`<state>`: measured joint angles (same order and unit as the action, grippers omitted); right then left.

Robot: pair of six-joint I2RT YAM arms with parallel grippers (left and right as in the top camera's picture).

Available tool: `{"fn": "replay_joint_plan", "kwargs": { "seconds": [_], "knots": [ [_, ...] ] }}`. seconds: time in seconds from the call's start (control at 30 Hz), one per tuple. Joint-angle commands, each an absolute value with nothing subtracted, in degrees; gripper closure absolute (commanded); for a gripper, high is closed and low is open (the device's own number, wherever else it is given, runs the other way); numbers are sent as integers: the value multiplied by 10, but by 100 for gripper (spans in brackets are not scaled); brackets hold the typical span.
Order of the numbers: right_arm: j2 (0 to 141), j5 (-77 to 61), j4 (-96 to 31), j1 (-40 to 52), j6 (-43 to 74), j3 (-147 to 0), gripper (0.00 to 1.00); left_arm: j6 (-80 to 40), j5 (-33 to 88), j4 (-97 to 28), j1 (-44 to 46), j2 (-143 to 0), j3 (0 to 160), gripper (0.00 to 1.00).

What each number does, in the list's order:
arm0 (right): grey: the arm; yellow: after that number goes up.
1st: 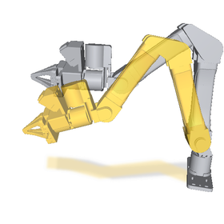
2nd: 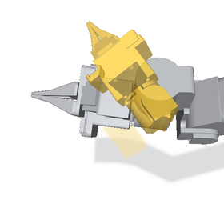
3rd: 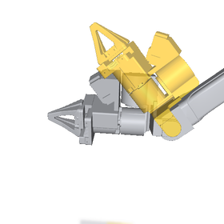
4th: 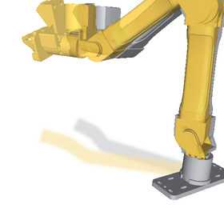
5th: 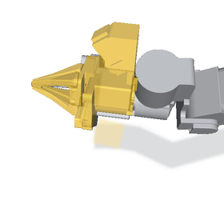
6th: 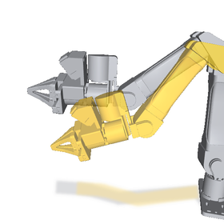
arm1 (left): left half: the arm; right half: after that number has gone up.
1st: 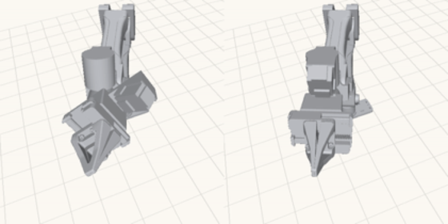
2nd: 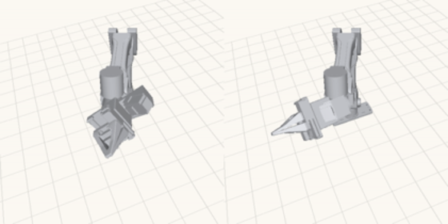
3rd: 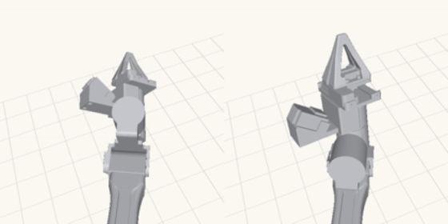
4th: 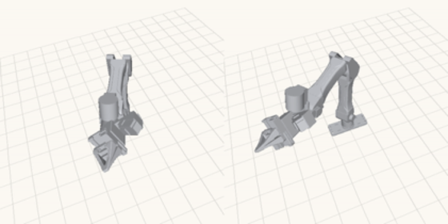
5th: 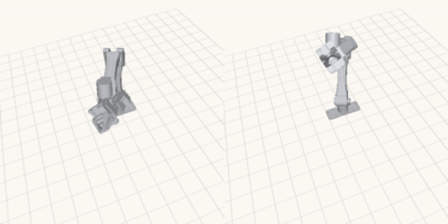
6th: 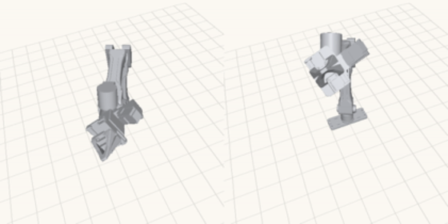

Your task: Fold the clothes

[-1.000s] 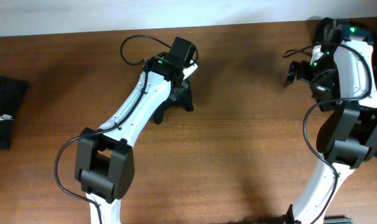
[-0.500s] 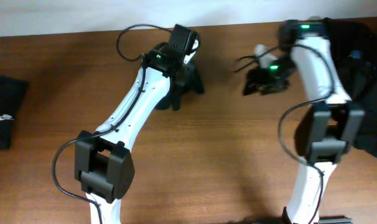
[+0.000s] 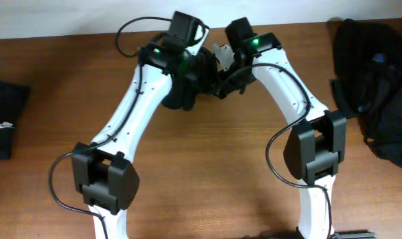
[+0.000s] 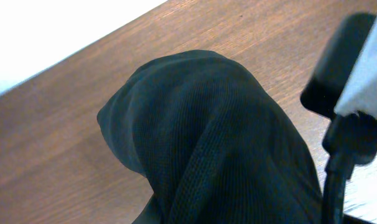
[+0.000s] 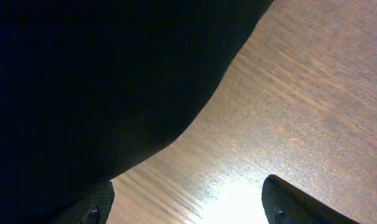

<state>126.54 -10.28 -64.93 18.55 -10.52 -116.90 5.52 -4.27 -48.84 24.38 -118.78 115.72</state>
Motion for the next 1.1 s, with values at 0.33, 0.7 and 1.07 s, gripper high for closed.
{"fn": "replay_joint_plan", "kwargs": {
  "seconds": [0.33, 0.7, 1.07],
  "knots": [
    [1140, -8, -616, 214, -92, -1176, 18, -9, 56, -509, 170, -1184, 1176, 100],
    [988, 132, -610, 314, -118, -1175, 21, -55, 86, -523, 142, -1184, 1177, 100],
    [999, 123, -560, 319, -104, -1094, 20, -94, 217, -567, 109, -1184, 1232, 100]
  ]
}}
